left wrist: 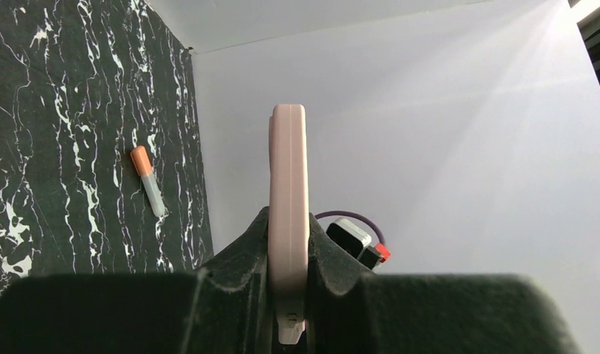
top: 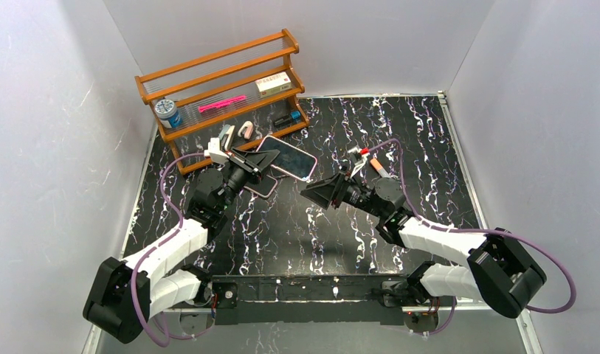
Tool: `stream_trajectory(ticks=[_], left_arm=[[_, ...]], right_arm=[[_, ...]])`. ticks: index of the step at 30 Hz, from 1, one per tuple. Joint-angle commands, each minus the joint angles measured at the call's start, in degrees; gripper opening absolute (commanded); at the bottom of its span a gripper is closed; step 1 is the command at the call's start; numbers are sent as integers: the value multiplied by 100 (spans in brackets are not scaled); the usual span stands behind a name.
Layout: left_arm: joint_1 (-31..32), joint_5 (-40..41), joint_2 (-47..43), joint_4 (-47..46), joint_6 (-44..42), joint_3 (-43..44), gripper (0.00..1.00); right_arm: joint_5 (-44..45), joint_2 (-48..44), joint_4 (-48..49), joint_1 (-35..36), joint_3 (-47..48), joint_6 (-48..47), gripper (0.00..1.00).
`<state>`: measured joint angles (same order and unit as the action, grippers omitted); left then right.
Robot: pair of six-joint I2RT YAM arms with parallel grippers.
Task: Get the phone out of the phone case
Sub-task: Pick up the phone at the center of the board, then remove the phone case from the phone.
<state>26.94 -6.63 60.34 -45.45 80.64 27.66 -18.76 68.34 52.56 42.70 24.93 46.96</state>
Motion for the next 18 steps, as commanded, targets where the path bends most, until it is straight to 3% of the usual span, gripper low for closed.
stream_trajectory(ticks=[1,18], left_arm=[[-4,-14,-111,-630,243,30,0],[109,-193,-85,-892,377,-50,0]], right_arm=[[-246,33,892,-27,323,115,61],[-54,281,1475,-61,460,378,53]])
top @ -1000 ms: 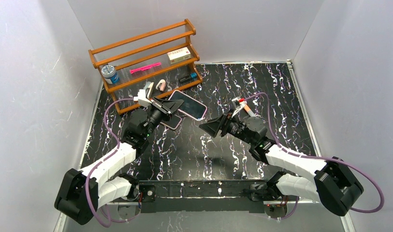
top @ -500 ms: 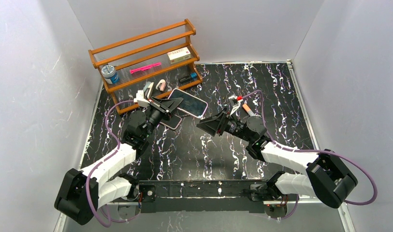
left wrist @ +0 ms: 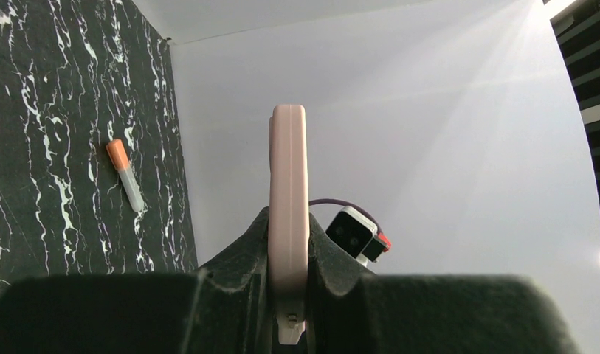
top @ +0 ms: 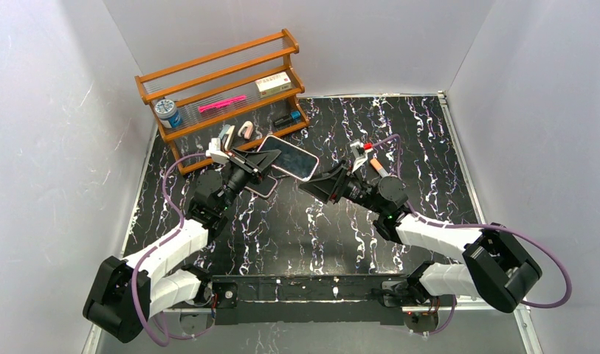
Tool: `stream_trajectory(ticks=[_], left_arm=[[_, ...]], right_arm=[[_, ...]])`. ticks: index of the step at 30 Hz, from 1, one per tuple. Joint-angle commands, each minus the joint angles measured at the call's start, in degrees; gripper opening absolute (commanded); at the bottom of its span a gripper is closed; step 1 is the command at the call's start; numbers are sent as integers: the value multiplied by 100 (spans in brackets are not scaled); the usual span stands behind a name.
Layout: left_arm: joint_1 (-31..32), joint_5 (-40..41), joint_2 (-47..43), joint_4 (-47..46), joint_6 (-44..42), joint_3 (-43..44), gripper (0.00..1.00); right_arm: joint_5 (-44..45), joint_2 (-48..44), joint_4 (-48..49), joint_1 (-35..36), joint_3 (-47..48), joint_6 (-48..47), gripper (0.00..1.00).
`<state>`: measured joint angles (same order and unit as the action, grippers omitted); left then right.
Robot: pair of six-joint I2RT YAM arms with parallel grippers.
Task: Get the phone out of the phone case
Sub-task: Remove the phone case from the phone.
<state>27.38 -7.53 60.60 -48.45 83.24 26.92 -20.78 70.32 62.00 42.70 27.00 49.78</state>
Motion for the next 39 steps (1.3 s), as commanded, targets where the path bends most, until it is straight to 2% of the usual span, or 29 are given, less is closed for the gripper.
stream_trajectory(ticks=[1,5,10,15,24,33,39], left_arm=[[66,-113,-103,-613,128,18,0],[66,-113,-109,-673,195,-34,0],[66,-170,-47,-675,329,-36,0],[69,-250,104,-675,563,-12,0],[66,-572,321,-631,638,161,0],[49,-1103,511,-622,408,440,0],[-215,-1653,707,-614,79,725,0]], right_arm=[[142,112,581,-74,252,115,51],[36,223,751,-113,248,143,41],[-157,295,795,-175,164,-113,17],[-634,335,922,-217,74,-665,1],[-1652,235,-434,-248,711,-2264,1],[-1550,269,-1916,-244,1245,-3836,1],[-1432,266,-2175,-339,1278,-3875,1]])
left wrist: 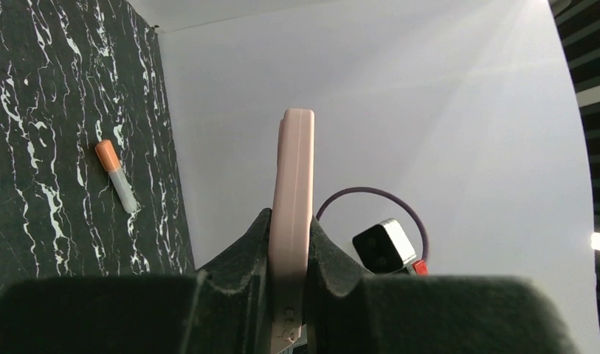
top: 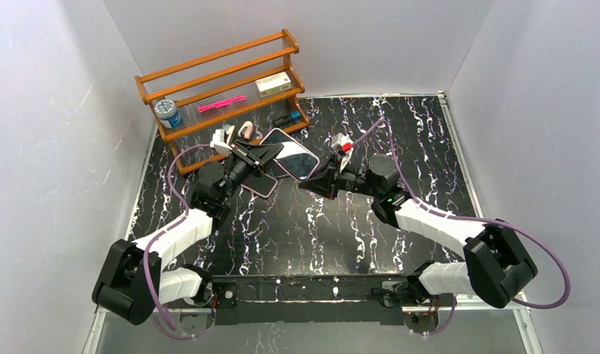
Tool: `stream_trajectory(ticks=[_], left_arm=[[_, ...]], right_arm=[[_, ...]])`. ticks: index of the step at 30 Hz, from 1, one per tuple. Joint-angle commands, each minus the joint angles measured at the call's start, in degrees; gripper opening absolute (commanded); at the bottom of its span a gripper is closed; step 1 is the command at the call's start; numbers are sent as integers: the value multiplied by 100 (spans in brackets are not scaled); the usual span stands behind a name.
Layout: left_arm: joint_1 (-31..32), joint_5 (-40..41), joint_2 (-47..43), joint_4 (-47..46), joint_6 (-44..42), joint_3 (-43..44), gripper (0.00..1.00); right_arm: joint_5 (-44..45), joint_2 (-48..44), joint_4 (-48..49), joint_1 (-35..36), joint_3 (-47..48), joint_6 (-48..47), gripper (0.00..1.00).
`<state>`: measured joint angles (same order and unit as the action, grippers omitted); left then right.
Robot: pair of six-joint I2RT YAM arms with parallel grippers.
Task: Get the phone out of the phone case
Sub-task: Remove the phone case from the phone.
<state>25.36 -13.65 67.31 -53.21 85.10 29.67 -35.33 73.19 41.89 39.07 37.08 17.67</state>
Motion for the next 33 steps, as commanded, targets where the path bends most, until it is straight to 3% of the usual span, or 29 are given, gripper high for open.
stream_trajectory(ticks=[1,3,5,9,15,24,33], left_arm=[[-133,-1270,70,-137,-180,504,0],[-401,-1684,140,-129,-385,627,0],[-631,-2131,233,-84,-624,802,0],[-913,-2862,350,-10,-1012,1052,0],[-1069,-3921,449,660,-2117,1641,0],[-1070,-4755,287,1259,-3034,1923,0],[-879,-5055,240,1480,-3451,2001,0]], right_arm=[[50,-69,-197,-11,230,-596,1],[78,-205,-248,-89,81,-462,11],[64,-367,-311,-132,-73,-388,33],[59,-691,-740,-161,-200,-433,65],[152,-959,-1426,-196,-180,-838,82],[-904,-847,-1740,-198,258,-1533,83],[-1900,-364,-2373,-189,919,-1984,73]])
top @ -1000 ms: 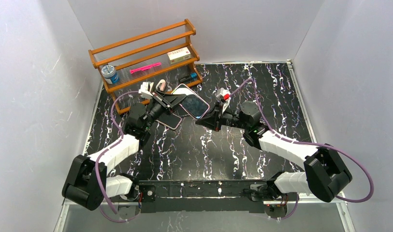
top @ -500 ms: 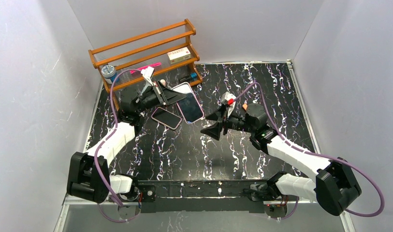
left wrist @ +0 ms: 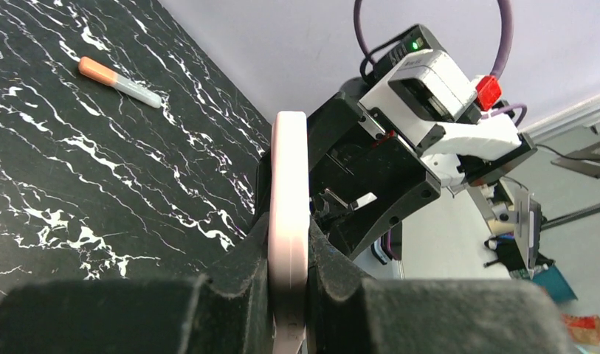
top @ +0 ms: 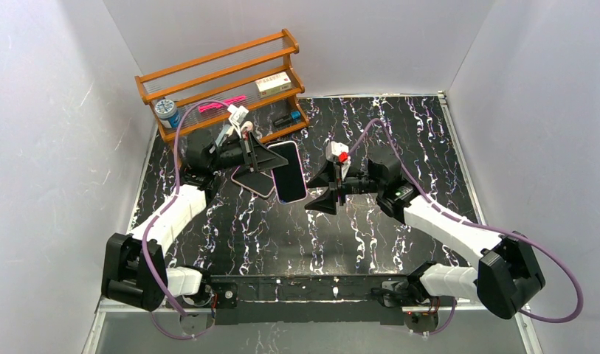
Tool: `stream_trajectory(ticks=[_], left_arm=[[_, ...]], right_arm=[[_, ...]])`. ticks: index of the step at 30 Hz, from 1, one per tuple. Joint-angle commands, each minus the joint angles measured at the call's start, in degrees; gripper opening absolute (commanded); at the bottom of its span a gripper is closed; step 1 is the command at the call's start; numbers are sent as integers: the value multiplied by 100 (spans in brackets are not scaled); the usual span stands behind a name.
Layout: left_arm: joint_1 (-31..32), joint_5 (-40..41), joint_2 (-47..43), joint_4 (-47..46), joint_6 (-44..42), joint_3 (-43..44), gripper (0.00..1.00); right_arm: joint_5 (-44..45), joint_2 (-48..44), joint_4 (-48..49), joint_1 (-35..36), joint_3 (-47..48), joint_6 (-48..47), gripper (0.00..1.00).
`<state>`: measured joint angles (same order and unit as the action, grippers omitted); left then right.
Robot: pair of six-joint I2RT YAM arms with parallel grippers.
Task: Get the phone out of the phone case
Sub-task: Remove the phone case from the phone.
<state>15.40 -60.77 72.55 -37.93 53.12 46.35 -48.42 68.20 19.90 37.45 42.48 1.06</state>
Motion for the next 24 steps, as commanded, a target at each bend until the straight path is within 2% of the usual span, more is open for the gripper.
stream_trajectory(ticks=[1,8,17,24], left_arm=[[147,-361,-293,-12,-291,350,0],[257,-399,-311,315,-554,431,0],[271,-199,-338,1286,-1144,695,0],[292,-180,-399,1370,-1183,718,0]], right_arm=[[-670,194,-221,-27,436,-356,71],[-1051,513,-616,-13,772,-589,54],[-1283,536,-985,-2,821,-1028,45],[-1274,568,-991,9,891,-1084,33]])
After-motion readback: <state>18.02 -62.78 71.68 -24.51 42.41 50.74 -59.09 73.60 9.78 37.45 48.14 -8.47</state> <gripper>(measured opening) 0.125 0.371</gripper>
